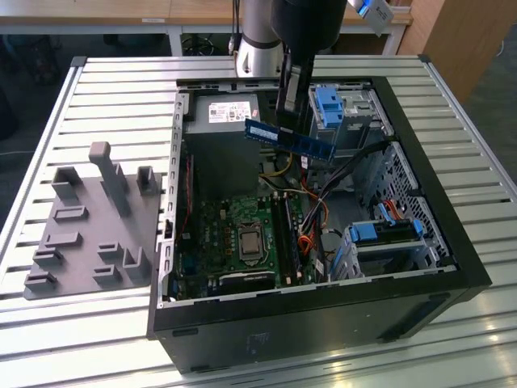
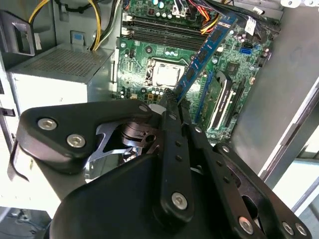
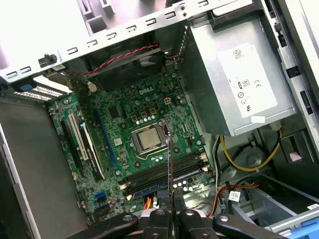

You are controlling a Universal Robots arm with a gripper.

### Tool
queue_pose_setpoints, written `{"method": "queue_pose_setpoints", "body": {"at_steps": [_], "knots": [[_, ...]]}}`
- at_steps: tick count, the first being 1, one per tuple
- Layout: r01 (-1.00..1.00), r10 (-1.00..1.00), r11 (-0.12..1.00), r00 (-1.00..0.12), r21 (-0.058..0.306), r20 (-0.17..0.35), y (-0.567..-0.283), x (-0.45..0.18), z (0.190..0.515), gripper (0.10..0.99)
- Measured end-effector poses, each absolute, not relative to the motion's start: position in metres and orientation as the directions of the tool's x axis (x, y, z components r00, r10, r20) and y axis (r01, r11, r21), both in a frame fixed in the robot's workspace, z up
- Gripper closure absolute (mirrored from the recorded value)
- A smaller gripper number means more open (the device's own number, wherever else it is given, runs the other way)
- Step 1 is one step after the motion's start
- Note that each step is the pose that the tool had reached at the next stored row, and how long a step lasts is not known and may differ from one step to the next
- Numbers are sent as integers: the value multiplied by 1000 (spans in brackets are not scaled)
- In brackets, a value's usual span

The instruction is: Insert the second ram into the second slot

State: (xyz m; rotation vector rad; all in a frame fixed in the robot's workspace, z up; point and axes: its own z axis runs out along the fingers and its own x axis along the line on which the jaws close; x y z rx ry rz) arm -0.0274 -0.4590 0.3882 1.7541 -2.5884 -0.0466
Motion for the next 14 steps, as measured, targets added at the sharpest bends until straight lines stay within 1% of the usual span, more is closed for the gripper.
{"method": "queue_pose_setpoints", "body": {"at_steps": [14], "knots": [[-880,-880,475,-475,33,-4,-459,-27,388,949]]}}
